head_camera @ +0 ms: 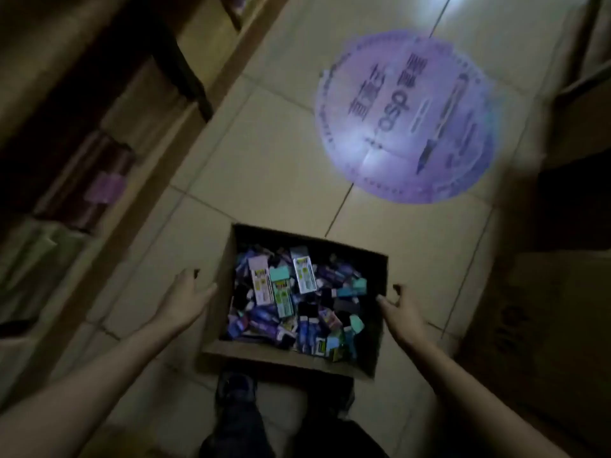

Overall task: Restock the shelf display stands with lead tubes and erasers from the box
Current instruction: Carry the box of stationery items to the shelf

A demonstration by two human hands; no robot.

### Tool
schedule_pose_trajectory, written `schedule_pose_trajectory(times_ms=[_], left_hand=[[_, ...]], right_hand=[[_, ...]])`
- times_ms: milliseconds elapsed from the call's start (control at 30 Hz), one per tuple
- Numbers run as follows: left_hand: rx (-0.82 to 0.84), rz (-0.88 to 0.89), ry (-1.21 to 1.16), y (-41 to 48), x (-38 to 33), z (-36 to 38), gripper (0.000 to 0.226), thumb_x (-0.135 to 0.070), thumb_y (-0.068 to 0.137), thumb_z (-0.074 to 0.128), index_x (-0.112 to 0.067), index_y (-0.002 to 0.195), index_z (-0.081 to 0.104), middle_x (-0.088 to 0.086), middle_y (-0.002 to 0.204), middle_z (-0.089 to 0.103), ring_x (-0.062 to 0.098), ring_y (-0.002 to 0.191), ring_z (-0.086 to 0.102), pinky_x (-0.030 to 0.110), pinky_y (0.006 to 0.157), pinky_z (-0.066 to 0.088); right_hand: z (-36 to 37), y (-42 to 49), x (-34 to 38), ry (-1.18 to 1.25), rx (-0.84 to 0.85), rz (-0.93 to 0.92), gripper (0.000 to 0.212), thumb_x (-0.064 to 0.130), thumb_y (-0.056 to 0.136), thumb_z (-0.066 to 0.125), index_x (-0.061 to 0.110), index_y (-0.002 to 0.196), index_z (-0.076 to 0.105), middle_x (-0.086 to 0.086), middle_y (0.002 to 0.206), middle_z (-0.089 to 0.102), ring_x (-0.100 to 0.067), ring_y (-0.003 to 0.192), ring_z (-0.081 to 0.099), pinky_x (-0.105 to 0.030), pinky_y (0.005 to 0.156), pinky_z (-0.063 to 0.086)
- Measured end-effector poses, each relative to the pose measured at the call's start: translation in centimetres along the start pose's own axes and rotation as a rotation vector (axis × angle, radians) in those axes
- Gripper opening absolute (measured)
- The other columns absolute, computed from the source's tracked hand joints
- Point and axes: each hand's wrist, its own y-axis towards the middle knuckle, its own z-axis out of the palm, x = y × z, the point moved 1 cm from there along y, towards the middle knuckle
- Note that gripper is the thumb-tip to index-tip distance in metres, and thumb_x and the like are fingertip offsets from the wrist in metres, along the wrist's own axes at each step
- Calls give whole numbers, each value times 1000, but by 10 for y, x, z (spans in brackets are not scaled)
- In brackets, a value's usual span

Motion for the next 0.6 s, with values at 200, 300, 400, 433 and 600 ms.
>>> schedule_pose_trajectory(times_ms=[200,300,400,433,600], left_hand=[[46,14,-90,61,36,76,38,-14,87,65,10,113,52,29,111,61,39,103,59,50,89,47],[-65,-14,-196,72,47,95,26,-17,90,60,4,105,54,16,100,62,29,92,58,40,82,46],[-257,-8,-166,72,54,101,26,-16,94,54,4,78,50,16,72,47,23,72,43,35,64,32],[-268,9,-173,70,55,101,30,-14,94,53,4,71,48,16,67,43,22,69,39,34,61,28],[-222,11,-225,50,44,78,30,-13,94,53,12,77,57,17,71,51,20,71,44,32,62,34]], right_hand=[[51,68,-55,155,-96,194,62,31,90,60,6,138,30,-18,136,46,-33,116,52,-41,88,49],[64,83,-74,357,-44,290,54,29,92,58,8,137,37,-16,131,52,-30,107,58,-38,78,53],[77,89,-86,359,-43,217,37,25,97,50,2,126,52,-19,119,61,-30,102,61,-36,77,51],[79,87,-87,355,-63,196,37,25,97,48,1,124,55,-20,118,62,-32,105,61,-39,84,51],[58,67,-72,360,-81,163,29,28,97,48,7,111,61,-13,103,66,-29,94,63,-46,88,52]])
